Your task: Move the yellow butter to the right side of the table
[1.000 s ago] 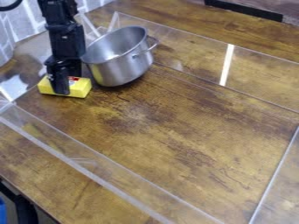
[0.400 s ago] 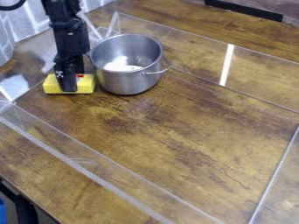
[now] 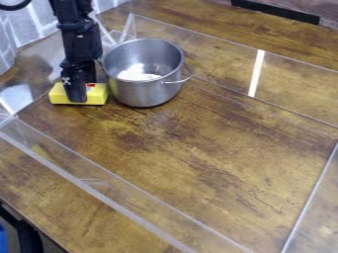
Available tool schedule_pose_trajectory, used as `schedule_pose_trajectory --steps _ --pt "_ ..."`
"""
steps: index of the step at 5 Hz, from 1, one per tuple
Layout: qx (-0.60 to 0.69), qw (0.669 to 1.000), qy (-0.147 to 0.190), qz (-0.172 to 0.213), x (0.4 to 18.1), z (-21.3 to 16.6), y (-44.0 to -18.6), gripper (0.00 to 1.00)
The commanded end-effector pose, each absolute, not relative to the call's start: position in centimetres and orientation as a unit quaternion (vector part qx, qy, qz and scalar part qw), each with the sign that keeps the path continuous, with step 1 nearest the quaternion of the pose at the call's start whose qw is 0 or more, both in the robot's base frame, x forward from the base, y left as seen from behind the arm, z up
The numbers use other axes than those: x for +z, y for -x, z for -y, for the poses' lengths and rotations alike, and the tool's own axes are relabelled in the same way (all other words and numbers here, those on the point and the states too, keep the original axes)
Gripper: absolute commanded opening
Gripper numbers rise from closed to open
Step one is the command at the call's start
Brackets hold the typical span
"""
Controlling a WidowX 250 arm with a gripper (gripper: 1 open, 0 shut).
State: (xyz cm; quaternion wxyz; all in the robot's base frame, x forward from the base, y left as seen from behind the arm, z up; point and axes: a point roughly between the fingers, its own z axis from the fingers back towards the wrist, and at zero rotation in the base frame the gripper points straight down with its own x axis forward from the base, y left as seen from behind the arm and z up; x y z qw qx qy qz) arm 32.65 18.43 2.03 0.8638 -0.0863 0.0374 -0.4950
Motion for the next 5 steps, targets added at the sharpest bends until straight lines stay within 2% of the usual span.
schedule_pose_trajectory --steps 1,5 --pt "-0.485 0.868 0.101 -0.042 0.8 -18.1 -32.5 0.0" --pt "-0.445 0.887 0.114 -0.041 0.3 -15.9 -33.4 0.0"
